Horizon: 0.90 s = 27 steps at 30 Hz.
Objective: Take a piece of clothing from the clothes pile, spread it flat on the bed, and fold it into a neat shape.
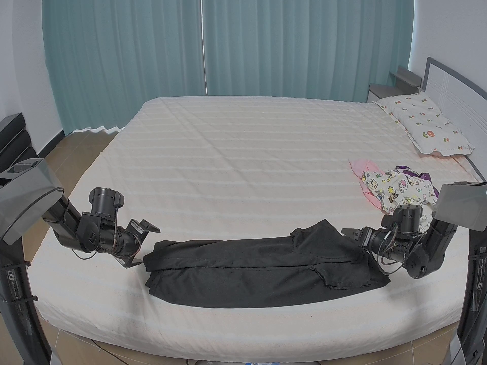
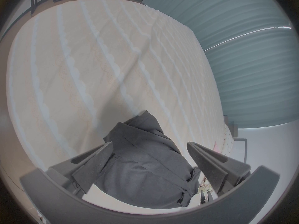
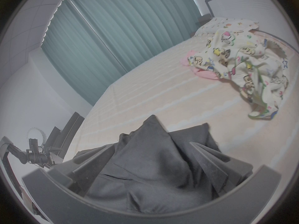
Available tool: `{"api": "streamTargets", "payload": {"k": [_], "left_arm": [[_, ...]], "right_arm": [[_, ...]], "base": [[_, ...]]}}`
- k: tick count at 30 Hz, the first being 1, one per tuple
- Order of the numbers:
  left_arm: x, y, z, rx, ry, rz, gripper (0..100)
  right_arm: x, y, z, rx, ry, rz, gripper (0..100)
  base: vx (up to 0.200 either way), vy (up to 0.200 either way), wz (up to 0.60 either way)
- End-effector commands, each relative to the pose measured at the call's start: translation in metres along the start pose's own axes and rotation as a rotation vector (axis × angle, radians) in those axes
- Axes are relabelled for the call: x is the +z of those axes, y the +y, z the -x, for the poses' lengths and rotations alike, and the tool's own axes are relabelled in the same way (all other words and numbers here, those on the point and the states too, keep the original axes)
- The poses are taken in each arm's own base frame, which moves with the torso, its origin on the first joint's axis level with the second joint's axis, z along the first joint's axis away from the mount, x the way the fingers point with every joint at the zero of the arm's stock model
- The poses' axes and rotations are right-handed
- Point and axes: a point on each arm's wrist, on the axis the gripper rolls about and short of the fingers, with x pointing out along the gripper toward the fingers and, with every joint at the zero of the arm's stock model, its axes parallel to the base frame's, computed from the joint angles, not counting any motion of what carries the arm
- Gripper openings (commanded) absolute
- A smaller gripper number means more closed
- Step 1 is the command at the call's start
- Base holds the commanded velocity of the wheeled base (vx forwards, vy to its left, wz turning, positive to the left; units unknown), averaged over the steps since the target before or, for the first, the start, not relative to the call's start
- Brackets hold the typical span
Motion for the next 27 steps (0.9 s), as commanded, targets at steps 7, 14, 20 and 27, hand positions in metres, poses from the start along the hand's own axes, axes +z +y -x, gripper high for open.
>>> {"api": "streamTargets", "payload": {"k": [7,14,20,27], "left_arm": [[-0.006,0.003,0.002,-0.069,-0.004,0.000,100],[-0.007,0.002,0.001,-0.070,-0.004,-0.003,100],[-0.008,0.002,0.001,-0.069,-0.002,-0.004,100],[-0.008,0.004,0.001,-0.065,0.000,-0.002,100]], "right_arm": [[0.010,0.002,-0.051,0.007,0.057,-0.014,100],[0.002,-0.002,-0.062,-0.007,0.094,-0.009,100],[-0.004,-0.003,-0.065,-0.011,0.110,-0.005,100],[-0.005,-0.004,-0.065,-0.015,0.109,-0.002,0]], "base": [[0.000,0.000,0.00],[0.000,0.000,0.00],[0.000,0.000,0.00],[0.000,0.000,0.00]]}}
